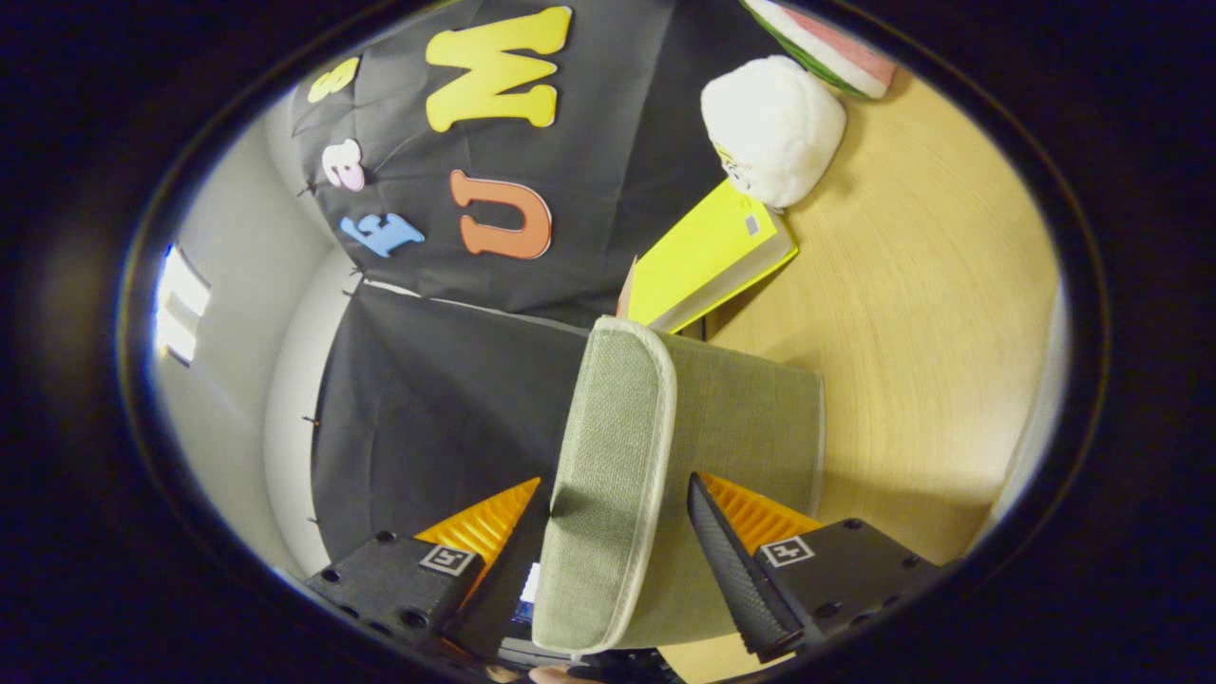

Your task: Open the storage box then place both shoes into the box .Put the left shoe in first, then the right shoe, with the right side of both shoes facing outward in a uniform manner.

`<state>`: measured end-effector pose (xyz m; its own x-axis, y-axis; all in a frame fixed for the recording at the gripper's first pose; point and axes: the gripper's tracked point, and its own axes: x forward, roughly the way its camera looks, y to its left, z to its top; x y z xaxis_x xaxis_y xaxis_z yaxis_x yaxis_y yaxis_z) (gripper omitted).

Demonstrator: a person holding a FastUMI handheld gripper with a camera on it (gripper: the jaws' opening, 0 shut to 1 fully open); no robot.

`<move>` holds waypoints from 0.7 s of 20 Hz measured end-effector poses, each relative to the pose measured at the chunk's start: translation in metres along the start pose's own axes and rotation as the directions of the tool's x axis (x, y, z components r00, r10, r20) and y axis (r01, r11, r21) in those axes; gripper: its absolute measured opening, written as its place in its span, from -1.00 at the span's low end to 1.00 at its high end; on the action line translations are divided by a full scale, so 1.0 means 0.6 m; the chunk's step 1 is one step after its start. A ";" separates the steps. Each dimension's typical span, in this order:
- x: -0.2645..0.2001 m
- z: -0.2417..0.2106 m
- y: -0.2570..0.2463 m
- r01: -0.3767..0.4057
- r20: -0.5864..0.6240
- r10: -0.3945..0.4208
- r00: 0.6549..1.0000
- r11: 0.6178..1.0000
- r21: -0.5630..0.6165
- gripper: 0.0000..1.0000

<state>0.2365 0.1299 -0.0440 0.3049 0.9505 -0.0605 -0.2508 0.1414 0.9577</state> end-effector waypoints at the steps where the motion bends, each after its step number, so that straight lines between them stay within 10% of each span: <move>1: -0.001 0.001 0.007 -0.008 0.002 0.008 1.000 1.000 -0.001 0.70; 14: -0.042 0.007 0.099 0.050 0.051 -0.043 0.998 0.989 -0.137 -0.77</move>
<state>0.2179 0.1131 0.0156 0.3616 0.9282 -0.0875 -0.3589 0.2252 0.9058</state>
